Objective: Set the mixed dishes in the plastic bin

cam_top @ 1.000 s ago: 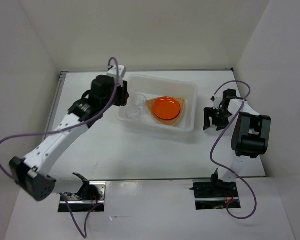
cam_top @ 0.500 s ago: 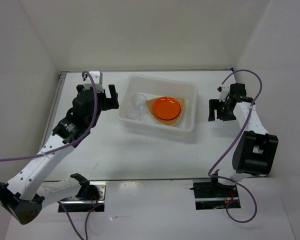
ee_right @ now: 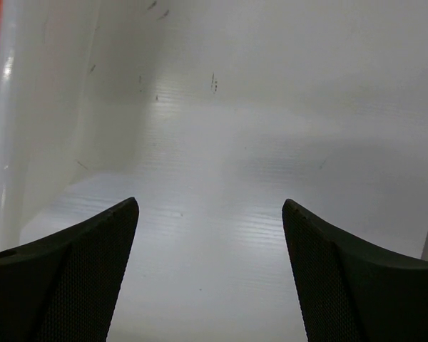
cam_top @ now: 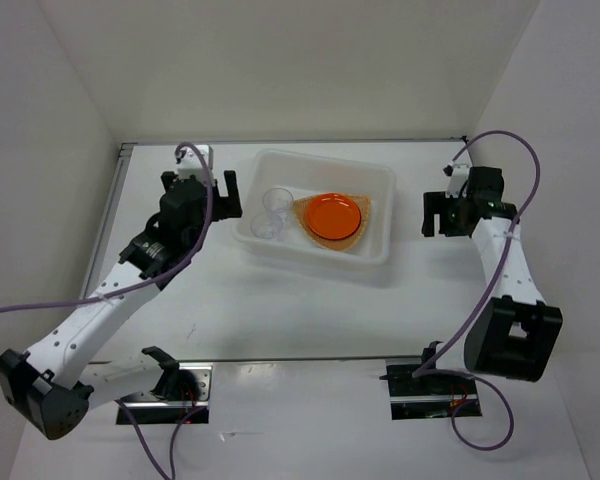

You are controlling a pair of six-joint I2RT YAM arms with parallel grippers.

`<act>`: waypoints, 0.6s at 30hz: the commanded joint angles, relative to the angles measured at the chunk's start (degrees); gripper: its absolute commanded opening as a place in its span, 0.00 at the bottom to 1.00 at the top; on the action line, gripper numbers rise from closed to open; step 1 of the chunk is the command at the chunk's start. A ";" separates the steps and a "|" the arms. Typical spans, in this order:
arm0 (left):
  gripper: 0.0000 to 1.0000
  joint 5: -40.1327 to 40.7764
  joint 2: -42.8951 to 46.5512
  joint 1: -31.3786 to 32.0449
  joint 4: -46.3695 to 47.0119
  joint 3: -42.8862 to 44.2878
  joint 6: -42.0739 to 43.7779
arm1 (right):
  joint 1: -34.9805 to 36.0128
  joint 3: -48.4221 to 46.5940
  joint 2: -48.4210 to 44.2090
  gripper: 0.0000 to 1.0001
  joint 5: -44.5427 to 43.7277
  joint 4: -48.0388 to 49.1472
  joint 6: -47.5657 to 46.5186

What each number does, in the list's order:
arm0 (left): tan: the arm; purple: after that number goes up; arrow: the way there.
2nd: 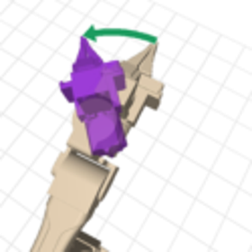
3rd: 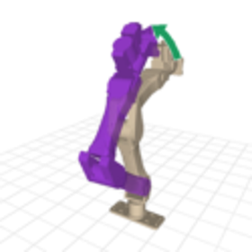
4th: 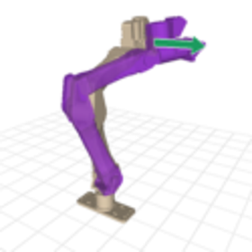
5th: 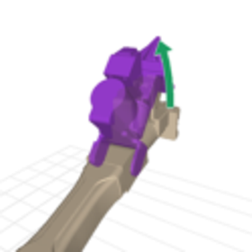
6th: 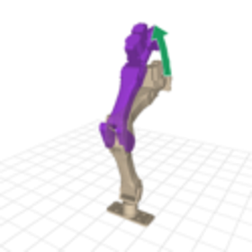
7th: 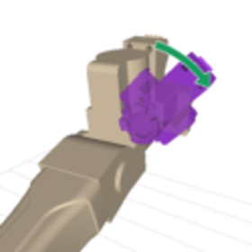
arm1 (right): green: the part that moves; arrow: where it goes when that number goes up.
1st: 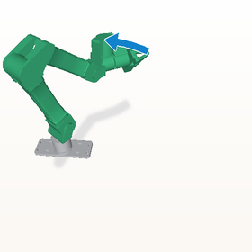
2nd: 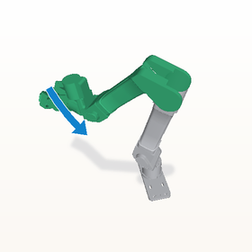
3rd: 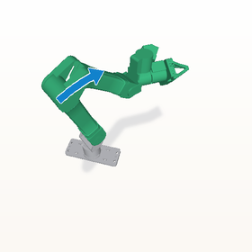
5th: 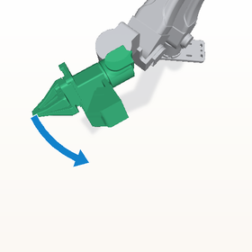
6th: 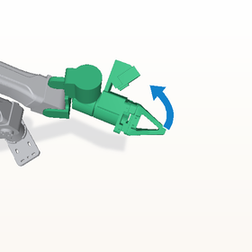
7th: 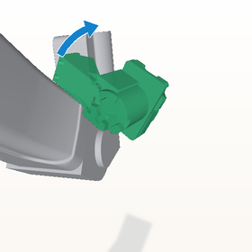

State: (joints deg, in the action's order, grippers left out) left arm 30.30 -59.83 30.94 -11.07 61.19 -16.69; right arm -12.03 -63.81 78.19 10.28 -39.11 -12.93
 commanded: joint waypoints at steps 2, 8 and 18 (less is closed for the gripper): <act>1.00 -1.03 -5.97 0.00 -2.45 4.37 -0.97 | -0.27 1.84 -14.27 0.90 0.88 7.80 0.53; 1.00 -4.20 -13.46 0.00 -7.82 9.65 -2.38 | -0.27 4.75 -33.18 0.98 3.24 10.37 1.41; 1.00 -3.15 -11.10 0.00 -7.30 9.12 -3.44 | -0.27 6.16 -36.97 0.98 0.62 11.78 3.17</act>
State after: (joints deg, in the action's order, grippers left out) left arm 26.74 -73.63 30.94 -19.49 68.64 -18.65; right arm -12.03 -58.50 39.46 12.25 -29.19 -10.94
